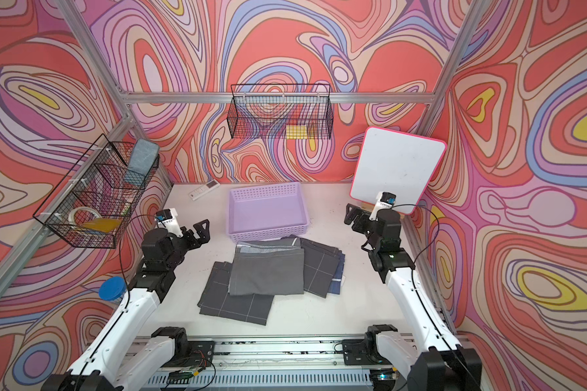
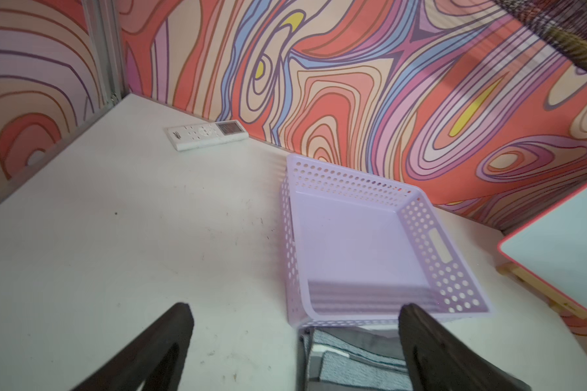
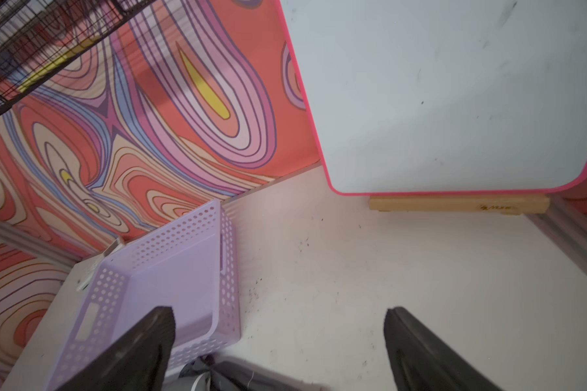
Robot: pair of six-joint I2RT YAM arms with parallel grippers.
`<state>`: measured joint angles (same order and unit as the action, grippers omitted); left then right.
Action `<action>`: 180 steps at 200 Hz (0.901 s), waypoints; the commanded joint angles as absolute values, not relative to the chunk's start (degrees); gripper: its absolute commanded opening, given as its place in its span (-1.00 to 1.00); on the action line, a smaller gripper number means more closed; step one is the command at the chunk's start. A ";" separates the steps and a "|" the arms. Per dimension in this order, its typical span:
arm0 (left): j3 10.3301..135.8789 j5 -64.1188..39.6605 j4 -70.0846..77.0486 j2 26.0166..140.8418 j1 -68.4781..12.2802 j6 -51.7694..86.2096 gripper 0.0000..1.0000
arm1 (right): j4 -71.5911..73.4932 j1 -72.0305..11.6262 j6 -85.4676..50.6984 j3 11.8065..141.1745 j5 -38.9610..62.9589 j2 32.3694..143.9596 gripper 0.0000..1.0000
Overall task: Put the folded pillowcase in the basket
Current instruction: Pick up the pillowcase at the center of the board.
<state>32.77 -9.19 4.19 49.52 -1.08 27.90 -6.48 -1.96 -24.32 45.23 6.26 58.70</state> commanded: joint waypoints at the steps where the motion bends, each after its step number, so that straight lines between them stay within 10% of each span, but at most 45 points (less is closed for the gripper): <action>1: 30.63 -13.59 -3.30 47.33 -1.14 37.90 0.98 | -14.41 -2.02 -26.94 46.36 19.68 58.08 0.97; 180: 26.69 -23.94 -9.64 58.28 -11.41 34.34 0.98 | -8.59 -25.30 -34.23 43.46 22.59 81.88 0.69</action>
<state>27.42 -23.81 -11.60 56.58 -10.74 35.38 -11.31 -23.97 -33.69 42.22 23.35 79.20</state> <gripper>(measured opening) 0.991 0.862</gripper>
